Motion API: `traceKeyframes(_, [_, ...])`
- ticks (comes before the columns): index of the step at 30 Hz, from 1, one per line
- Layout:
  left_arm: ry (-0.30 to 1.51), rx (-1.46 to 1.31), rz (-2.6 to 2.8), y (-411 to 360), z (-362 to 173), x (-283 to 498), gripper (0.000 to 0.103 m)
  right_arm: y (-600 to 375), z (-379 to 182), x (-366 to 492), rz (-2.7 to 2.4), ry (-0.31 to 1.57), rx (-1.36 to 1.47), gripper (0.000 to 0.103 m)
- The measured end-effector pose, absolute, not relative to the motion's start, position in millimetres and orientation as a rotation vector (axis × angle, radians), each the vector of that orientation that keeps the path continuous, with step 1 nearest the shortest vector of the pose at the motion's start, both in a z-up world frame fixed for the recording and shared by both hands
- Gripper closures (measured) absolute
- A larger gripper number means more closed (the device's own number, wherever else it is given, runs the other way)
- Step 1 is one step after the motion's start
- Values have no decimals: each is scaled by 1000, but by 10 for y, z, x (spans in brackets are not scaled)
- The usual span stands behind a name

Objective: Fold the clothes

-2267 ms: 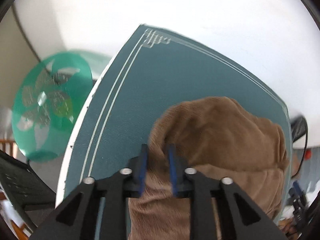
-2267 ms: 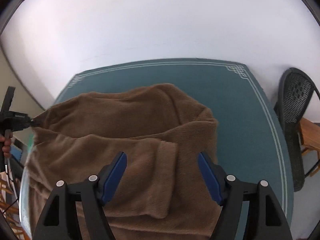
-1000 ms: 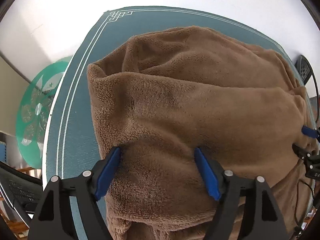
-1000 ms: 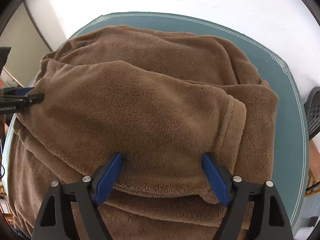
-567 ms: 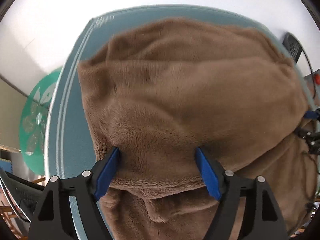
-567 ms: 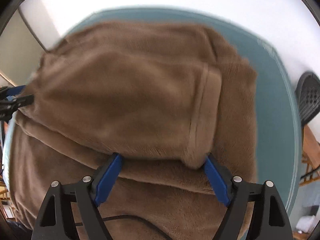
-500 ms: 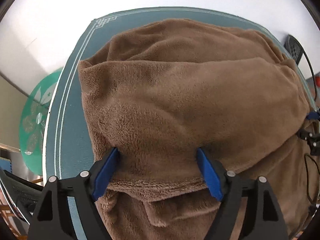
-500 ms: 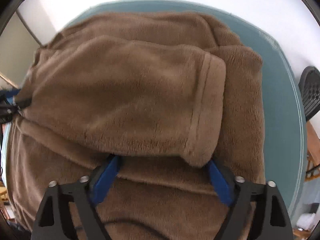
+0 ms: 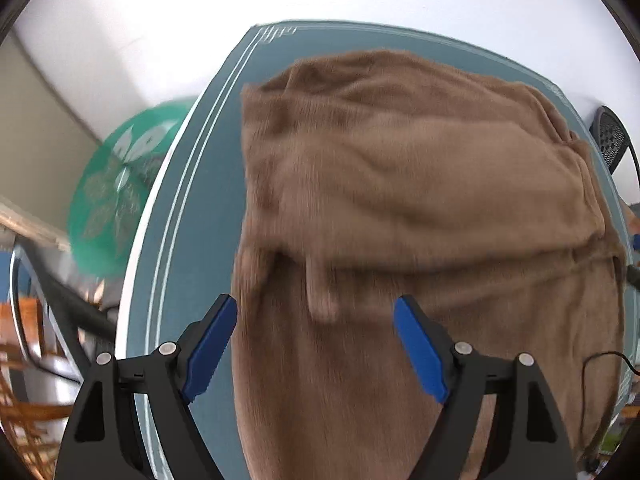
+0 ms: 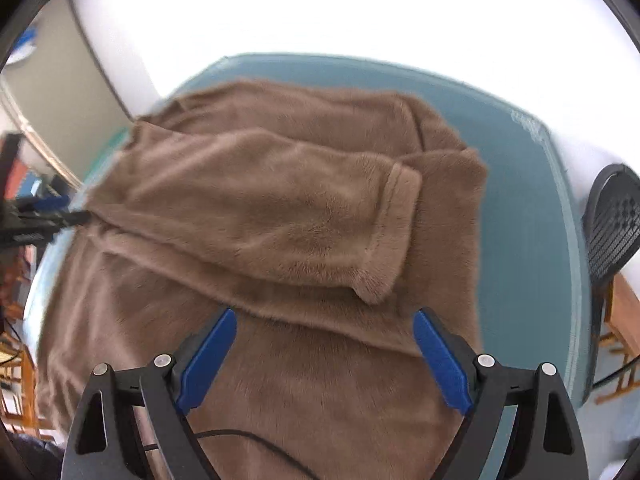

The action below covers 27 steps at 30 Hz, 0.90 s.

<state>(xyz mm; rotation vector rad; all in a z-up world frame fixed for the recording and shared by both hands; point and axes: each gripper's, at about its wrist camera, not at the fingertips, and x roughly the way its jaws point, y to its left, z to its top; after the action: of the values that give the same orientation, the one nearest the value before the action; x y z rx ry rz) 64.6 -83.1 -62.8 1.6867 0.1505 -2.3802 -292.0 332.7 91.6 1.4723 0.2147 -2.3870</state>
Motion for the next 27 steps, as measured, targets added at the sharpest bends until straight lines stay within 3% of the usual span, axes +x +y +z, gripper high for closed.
traceKeyframes(15, [88, 1657, -2304, -204, -577, 2148, 19, 4389, 1470, -1125, -2433, 238, 1346, 11])
traceKeyframes(27, [98, 1642, -2298, -168, -715, 2652, 19, 4818, 1607, -508, -2519, 349, 1350, 11])
